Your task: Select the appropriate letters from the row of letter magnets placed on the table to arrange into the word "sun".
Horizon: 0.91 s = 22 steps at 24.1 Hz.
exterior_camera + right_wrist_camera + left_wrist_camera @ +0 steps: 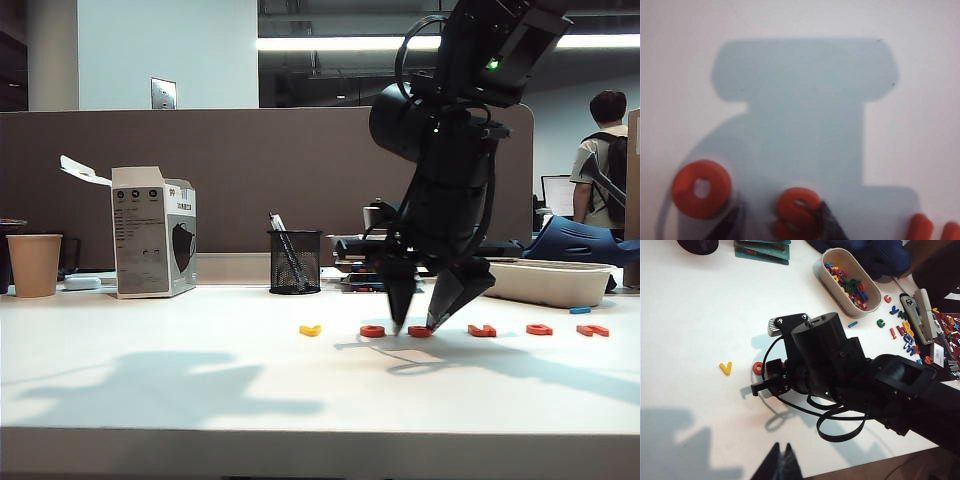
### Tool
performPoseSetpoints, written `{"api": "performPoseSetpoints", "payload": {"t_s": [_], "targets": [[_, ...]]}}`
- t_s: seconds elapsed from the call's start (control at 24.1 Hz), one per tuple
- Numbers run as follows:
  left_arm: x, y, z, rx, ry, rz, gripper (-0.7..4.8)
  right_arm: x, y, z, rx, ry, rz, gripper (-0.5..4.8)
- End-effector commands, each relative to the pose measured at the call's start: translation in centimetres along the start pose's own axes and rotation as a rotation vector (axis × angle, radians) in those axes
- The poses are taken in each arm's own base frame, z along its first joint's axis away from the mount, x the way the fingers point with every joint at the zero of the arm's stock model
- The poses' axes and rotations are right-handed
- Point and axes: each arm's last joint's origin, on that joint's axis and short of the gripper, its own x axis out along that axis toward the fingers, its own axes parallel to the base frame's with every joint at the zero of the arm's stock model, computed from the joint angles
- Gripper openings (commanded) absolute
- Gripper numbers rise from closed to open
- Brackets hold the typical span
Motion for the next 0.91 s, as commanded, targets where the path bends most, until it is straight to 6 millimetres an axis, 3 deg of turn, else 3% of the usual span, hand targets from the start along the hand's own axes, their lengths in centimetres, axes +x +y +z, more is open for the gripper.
{"api": "performPoseSetpoints", "payload": {"t_s": [0.04,0.58,0.91], "targets": [[-0.18,0.05,0.09,0.004,-0.007,0.002,-0.04,1.17,-0.45,-1.97,-0.008,0.16,-0.028,1.39],[-0.18,0.05,0.09,0.004,-0.007,0.002,-0.04,1.17,-0.48,-1.98,-0.016,0.161,-0.029,0.8],[-0.18,0.06,0.08,0.004,-0.007,0.002,-0.04,1.17,-0.47,-1.92,-0.018,0.155,-0.027,0.79]]}}
